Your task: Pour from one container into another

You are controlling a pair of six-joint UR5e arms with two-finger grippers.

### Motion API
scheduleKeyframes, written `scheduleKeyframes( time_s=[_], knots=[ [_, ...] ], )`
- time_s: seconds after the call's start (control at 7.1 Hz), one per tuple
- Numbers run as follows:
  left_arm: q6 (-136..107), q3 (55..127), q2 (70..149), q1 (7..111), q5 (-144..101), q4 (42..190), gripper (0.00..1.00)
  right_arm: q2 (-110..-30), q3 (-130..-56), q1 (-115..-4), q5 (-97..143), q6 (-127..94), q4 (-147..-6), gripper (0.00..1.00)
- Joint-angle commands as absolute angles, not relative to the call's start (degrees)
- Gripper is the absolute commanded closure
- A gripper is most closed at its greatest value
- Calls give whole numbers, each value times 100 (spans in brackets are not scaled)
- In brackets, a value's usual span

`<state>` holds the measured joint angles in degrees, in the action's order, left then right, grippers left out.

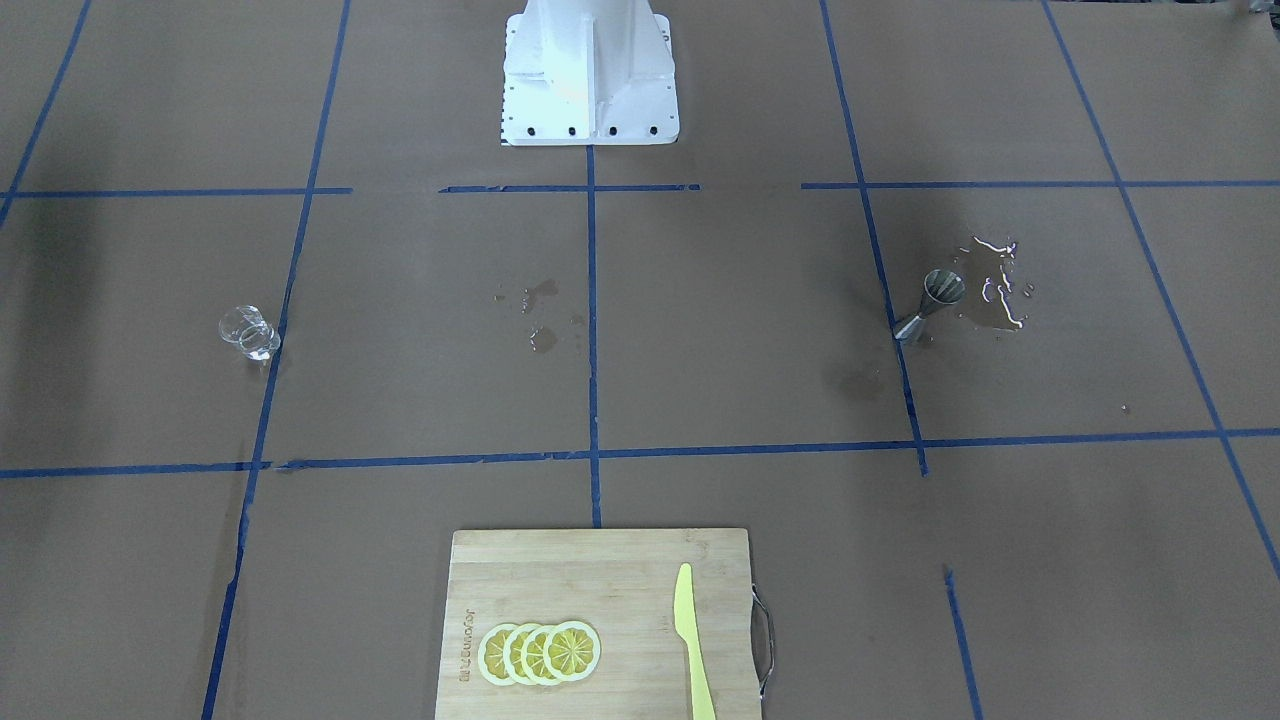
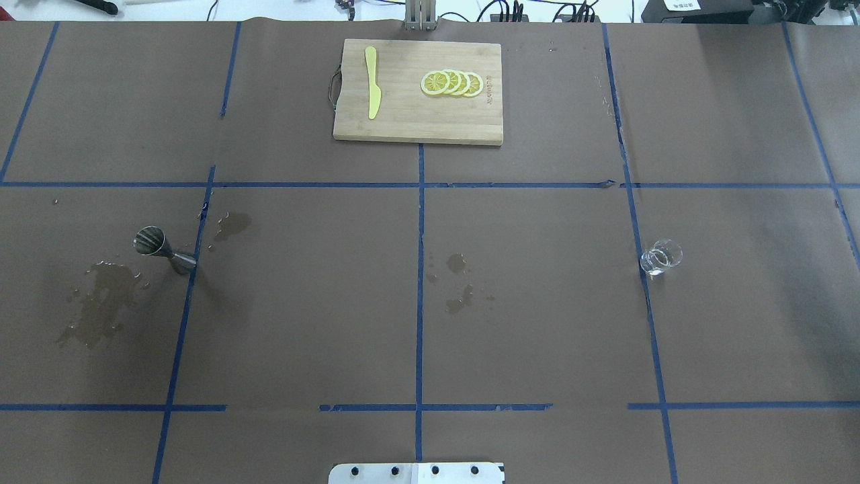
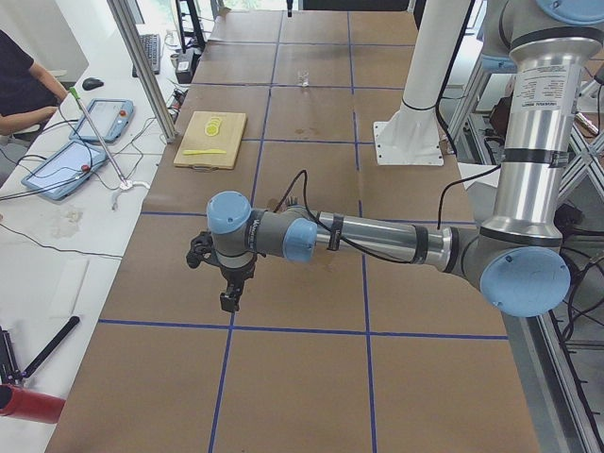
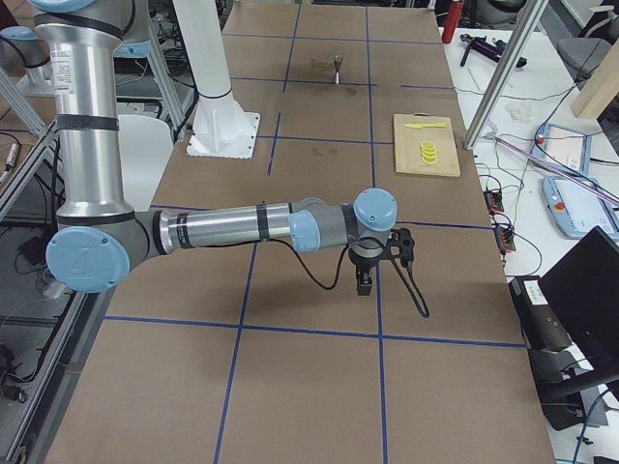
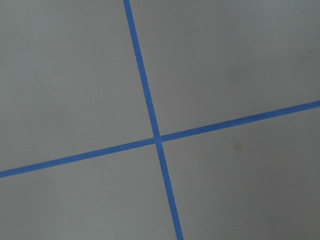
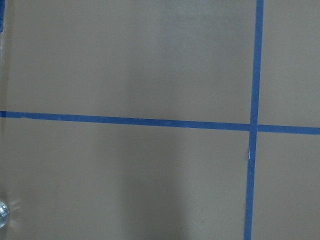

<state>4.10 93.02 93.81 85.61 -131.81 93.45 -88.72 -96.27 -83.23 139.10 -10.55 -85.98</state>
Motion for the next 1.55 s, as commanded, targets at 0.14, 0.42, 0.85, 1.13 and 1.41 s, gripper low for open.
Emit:
scheduleKeyframes(
  time_s=[0.14,0.42,0.85,1.13,1.41],
  knots=[
    [448,9413,9343,8569,-13315,9492,0,-8903,-9633,-8376,13860,-1046,-8561,0],
    [466,9457,9308,8543,-13690,9833,0,-8921,-9650,-8376,13887,-1046,-8534,0],
    [-608,9596,9316,8219,-13772,11009,0,-8938,-9633,-8376,13904,-1055,-8525,0],
    [-2965,9624,9273,7089,-13232,12909,0,-8930,-9686,-8367,13904,-1063,-8517,0],
    [-5074,10016,8931,5508,-11320,14655,0,-8869,-9703,-8367,13896,-1072,-8508,0]
  ],
)
